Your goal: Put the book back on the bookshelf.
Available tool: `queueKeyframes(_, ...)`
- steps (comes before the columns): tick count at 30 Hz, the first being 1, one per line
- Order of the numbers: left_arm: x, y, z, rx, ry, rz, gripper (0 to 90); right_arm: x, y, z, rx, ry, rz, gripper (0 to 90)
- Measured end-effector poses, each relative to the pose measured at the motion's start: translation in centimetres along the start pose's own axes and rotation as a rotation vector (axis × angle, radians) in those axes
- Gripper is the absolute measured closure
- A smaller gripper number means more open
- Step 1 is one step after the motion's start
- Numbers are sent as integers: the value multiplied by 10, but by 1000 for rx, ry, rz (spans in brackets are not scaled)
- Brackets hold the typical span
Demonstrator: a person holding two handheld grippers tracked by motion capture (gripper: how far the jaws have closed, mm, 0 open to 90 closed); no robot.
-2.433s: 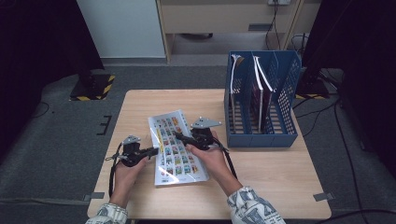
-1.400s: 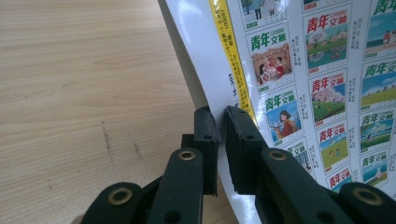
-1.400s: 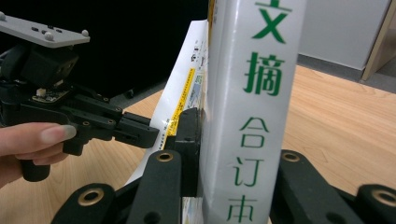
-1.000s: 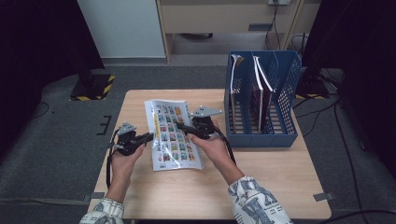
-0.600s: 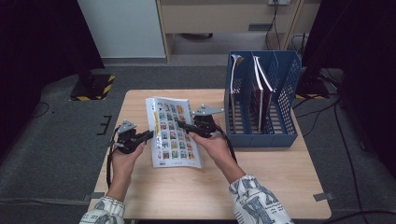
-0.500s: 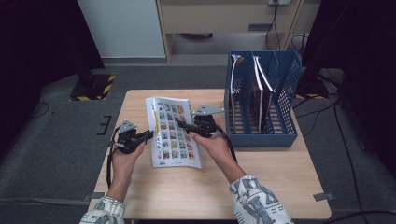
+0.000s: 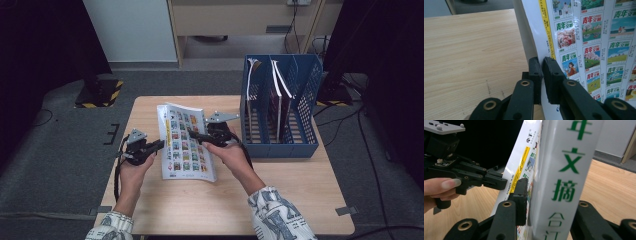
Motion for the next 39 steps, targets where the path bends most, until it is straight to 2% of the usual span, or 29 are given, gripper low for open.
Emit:
queueKeyframes(4,-1,0,1,1,-2,-2,839,-1,0,0,6,7,-15,706)
queueKeyframes(5,-1,0,0,-3,-3,2,839,-2,0,0,23,6,-23,709)
queueKeyframes(6,-2,0,0,-7,-5,2,839,-2,-2,2,30,-2,-7,712)
queueKeyframes(9,-5,3,-2,-11,-29,-10,864,-3,-3,4,34,-9,-9,711)
queueKeyframes(11,-9,6,-4,-24,-68,-20,900,-5,-4,5,36,-5,-12,714)
queueKeyframes(12,-15,6,-6,21,-122,-45,900,-5,-3,7,30,2,-26,716)
queueKeyframes(13,-18,3,-5,-1,-101,-18,900,-4,-1,10,21,7,-44,723)
queueKeyframes(14,-19,1,-4,-10,-101,-1,900,-3,2,12,20,10,-49,736)
queueKeyframes(15,-19,1,-4,-10,-101,-1,900,-2,1,14,35,-7,-11,740)
queueKeyframes(16,-18,2,-4,-3,-110,-21,900,-2,1,16,63,-16,-6,740)
queueKeyframes(17,-18,2,-4,-3,-110,-21,900,-2,1,16,63,-16,-6,740)
queueKeyframes(18,-14,5,-5,-34,-88,-5,900,0,-1,20,64,-12,-7,739)
queueKeyframes(20,-10,10,-5,-35,-91,-29,900,1,1,21,62,-17,-9,739)
queueKeyframes(23,-7,13,-4,-36,-78,-31,900,0,3,21,53,-25,-10,739)
queueKeyframes(24,-4,13,-3,-52,-73,-17,874,-2,5,20,48,-31,-19,739)
queueKeyframes(27,4,15,-2,-59,-66,-23,779,-2,7,18,45,-33,-28,739)
queueKeyframes(30,9,17,0,-58,-45,-19,606,-3,8,18,41,-35,-31,739)
queueKeyframes(33,21,17,6,-19,-18,-27,560,-4,9,17,36,-39,-33,739)
queueKeyframes(34,24,17,8,6,-8,-35,512,-4,10,17,32,-42,-35,739)
queueKeyframes(35,27,18,11,51,11,-49,484,-4,10,17,30,-44,-37,739)
queueKeyframes(36,29,17,14,61,32,-46,484,-4,10,17,30,-44,-37,739)
queueKeyframes(37,33,17,17,46,39,-20,476,-4,10,16,27,-45,-36,739)
queueKeyframes(39,34,17,18,57,42,-33,446,-4,10,16,25,-47,-35,738)
Point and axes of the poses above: each handheld gripper's, and its own axes: z roughly forward along the jaws, x roughly out of its underside, y roughly to its left, the point moved 1 cm from there along z, roughly forward along the jaws, and after that the axes turned 5 degrees about -y, right-handed, at the moved point
